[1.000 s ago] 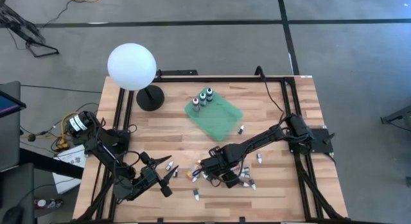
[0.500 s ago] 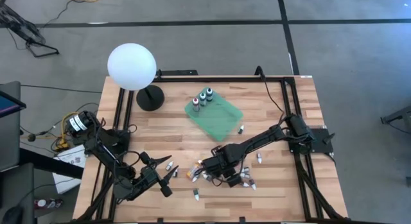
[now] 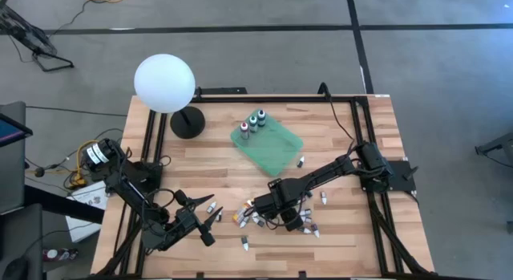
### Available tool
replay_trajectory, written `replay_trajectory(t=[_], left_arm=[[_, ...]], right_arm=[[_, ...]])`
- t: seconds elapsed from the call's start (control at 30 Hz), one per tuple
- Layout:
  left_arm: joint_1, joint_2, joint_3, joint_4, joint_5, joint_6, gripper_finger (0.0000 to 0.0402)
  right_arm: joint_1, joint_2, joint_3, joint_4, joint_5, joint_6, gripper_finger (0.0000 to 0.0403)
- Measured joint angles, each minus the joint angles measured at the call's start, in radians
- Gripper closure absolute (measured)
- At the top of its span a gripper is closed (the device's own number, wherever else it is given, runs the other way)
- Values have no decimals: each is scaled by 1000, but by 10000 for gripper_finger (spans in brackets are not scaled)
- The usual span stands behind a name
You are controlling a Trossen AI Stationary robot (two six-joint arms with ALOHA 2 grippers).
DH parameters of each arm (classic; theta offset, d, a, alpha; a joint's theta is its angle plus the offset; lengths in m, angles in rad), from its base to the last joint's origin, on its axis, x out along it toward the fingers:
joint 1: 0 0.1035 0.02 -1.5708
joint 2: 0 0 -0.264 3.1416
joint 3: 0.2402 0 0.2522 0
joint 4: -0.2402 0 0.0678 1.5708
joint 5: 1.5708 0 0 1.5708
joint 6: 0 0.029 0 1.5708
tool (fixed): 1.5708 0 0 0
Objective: Pick & Place food coloring
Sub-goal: Put the large pink food coloring bottle into the green bin
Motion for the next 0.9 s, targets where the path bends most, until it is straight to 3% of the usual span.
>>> replay_trajectory(t=[0.4, 0.9], left_arm=[[0, 0, 0, 0, 0, -2, 185], [0, 0, 0, 0, 0, -2, 185]], right_arm=[[4, 0, 0, 37, 0, -54, 194], [8, 0, 0, 31, 23, -106, 236]])
